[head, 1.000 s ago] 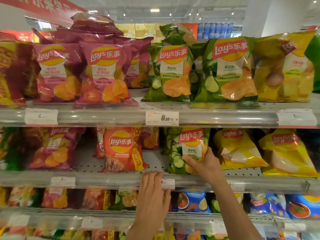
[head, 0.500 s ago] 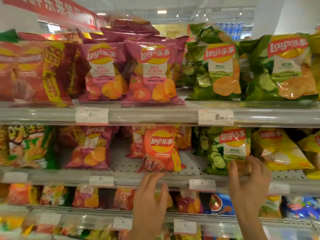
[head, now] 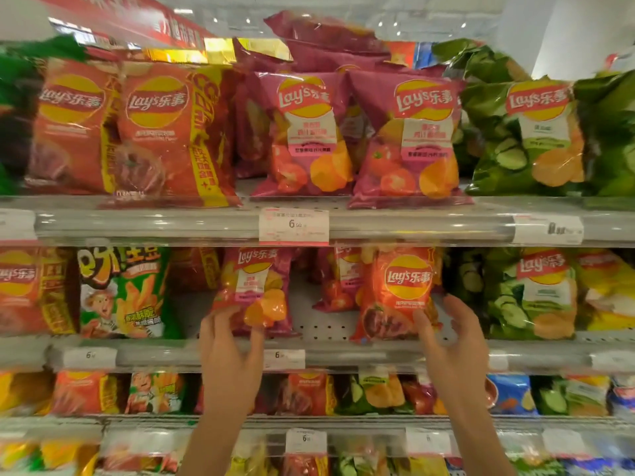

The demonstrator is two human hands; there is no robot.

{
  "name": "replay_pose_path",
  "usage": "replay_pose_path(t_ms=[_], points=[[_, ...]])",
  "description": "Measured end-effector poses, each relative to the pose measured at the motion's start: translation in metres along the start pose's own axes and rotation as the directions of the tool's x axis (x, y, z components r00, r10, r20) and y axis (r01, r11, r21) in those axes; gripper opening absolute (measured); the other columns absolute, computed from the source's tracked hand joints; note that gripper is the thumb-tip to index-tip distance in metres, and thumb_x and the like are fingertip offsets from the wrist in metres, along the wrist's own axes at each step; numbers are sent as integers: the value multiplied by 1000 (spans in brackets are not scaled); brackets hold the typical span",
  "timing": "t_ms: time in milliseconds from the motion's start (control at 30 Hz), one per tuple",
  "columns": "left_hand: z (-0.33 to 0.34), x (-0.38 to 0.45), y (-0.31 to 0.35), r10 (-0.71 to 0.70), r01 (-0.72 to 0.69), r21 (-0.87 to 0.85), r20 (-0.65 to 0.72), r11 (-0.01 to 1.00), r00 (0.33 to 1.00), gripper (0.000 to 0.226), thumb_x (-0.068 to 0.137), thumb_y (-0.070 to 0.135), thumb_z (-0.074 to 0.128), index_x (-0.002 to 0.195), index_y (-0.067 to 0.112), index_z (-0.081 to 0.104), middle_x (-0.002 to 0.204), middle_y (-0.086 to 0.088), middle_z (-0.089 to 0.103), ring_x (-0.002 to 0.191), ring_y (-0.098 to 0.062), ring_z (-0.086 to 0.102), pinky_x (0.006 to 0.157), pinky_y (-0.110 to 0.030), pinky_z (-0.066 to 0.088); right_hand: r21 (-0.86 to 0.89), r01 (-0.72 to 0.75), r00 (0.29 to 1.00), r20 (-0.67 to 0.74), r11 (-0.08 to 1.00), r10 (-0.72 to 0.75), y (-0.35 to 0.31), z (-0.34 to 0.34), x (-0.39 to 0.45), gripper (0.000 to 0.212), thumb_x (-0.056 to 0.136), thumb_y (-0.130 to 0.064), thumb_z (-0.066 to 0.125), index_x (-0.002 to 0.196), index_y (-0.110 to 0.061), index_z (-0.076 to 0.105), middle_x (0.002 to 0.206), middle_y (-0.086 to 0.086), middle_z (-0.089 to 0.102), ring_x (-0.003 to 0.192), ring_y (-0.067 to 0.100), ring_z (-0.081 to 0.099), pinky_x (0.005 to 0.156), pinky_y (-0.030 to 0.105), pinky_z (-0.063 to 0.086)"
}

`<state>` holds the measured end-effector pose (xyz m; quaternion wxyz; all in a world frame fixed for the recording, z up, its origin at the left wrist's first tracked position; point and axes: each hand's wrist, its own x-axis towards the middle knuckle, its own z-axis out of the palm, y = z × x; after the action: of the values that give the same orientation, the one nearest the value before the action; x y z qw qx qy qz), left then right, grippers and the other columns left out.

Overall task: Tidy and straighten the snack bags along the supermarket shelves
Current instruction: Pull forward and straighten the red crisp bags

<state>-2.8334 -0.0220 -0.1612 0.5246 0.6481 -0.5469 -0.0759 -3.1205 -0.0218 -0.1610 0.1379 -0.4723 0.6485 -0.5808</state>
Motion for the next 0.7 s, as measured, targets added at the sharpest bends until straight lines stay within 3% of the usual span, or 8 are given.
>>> replay_pose_path(t_ms=[200,367,533,700], points=[[-4,51,-8,-175,165,108,86,980,981,70,85,43,71,139,8,42,135,-19,46,124,-36,45,102,-48,40,-19,-39,969,245,999,42,-8,5,20,113,62,-70,77,155,-27,29,149,-3,47,127,11,48,105,36,44],[-2,87,-10,-396,413,3,292,911,871,93,74,53,77,145,9,36,139,-14,54,125,-36,54,106,-48,43,-32,-91,929,358,995,96,-10,13,46,126,52,-66,85,155,-30,23,146,-1,50,130,21,54,109,50,48],[-1,99,-14,-343,413,-58,458,909,820,99,58,45,85,143,15,46,134,-5,61,128,-25,54,110,-37,37,-63,-98,896,429,993,116,-5,16,58,125,46,-70,84,150,-33,25,138,-3,57,124,20,58,107,47,49],[3,102,-19,-300,453,-155,559,878,773,95,50,33,96,132,18,50,129,-5,64,125,-20,55,111,-35,38,-106,-110,887,439,988,145,0,21,63,125,41,-77,80,146,-30,33,130,-5,59,119,19,60,103,41,52]])
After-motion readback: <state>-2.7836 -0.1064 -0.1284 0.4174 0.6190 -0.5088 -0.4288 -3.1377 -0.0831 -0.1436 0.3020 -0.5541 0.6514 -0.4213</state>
